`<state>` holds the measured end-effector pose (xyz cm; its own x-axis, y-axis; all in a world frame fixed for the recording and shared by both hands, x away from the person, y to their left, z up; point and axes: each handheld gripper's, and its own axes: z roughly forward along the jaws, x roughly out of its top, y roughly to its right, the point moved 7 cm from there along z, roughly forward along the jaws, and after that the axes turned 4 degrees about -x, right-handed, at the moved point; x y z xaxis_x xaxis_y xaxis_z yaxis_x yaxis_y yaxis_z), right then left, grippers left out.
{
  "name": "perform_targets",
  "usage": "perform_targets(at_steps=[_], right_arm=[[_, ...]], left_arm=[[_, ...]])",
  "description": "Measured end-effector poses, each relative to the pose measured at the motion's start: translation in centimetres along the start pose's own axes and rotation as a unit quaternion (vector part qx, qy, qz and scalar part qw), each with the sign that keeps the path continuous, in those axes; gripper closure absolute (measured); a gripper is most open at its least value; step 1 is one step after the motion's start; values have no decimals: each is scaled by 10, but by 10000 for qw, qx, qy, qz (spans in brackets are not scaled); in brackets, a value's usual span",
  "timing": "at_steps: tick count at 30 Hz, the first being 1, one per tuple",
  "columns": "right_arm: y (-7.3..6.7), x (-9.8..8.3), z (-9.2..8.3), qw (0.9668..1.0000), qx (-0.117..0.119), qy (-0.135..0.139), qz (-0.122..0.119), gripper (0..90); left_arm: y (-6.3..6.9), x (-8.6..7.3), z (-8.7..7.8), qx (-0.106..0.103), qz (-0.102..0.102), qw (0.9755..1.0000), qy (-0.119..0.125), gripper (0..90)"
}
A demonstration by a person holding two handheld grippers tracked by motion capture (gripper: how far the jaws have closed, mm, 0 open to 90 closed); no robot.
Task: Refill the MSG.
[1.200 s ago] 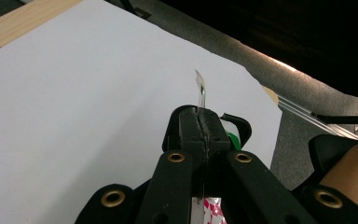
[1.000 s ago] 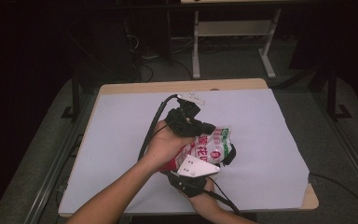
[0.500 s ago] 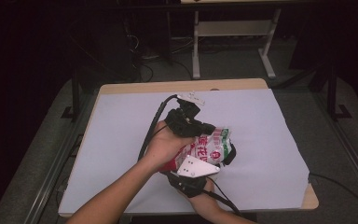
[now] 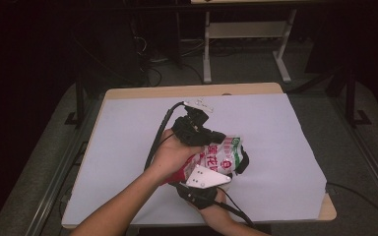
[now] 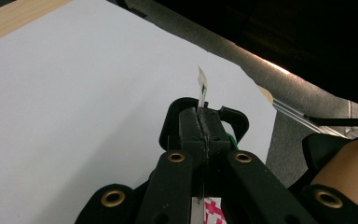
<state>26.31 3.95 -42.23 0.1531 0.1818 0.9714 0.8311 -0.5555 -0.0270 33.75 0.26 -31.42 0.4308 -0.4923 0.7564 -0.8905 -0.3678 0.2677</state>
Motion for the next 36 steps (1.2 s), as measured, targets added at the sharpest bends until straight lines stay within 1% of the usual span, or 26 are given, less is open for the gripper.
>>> perform_targets(at_steps=[3, 5, 7, 8, 12, 14, 15, 16, 17, 20, 22, 23, 26, 27, 29, 33, 36], right_arm=[[1, -1, 0, 10000, 4, -16, 3, 900], [1, -1, 0, 10000, 34, -21, 60, 900], [2, -2, -1, 10000, 33, -27, 55, 900], [2, -2, -1, 10000, 36, -28, 72, 900], [3, -5, -1, 9999, 12, -71, 108, 900], [4, -7, -1, 9999, -30, -114, 97, 900], [4, -7, -1, 9999, -30, -114, 97, 900], [6, -8, -1, 9998, -76, -152, 126, 900], [6, -8, -1, 9998, -82, -161, 124, 900], [7, -10, 0, 9996, -121, -210, 138, 900], [7, -11, 0, 9995, -130, -237, 136, 900], [7, -11, 0, 9995, -144, -242, 132, 900], [8, -12, 1, 9993, -190, -275, 141, 900], [8, -13, 1, 9991, -218, -310, 168, 900], [10, -13, 1, 9988, -263, -342, 210, 900], [12, -14, 1, 9983, -348, -388, 246, 900], [14, -14, 1, 9982, -363, -405, 263, 900]], left_arm=[[1, 0, -2, -52, -12, 10000, 9, 900], [3, 1, -3, -89, -29, 9999, 57, 900], [4, 1, -5, -144, -8, 9999, 55, 900], [5, 1, -5, -169, -43, 9998, 93, 900], [7, 1, -9, -293, -2, 9995, 105, 900], [7, 1, -12, -382, 4, 9991, 169, 900], [7, 1, -12, -382, 4, 9991, 169, 900], [9, 2, -16, -473, -26, 9986, 249, 900], [9, 2, -18, -491, -28, 9984, 279, 900], [10, 1, -22, -560, -10, 9980, 278, 900], [10, 0, -24, -609, 42, 9978, 276, 900], [11, 0, -25, -633, 30, 9975, 297, 900], [10, 0, -29, -714, 98, 9968, 349, 900], [11, 0, -30, -751, 72, 9964, 377, 900], [11, 0, -32, -807, 115, 9959, 388, 900], [11, 1, -36, -874, 146, 9951, 446, 900], [11, 0, -39, -896, 162, 9947, 474, 900]])
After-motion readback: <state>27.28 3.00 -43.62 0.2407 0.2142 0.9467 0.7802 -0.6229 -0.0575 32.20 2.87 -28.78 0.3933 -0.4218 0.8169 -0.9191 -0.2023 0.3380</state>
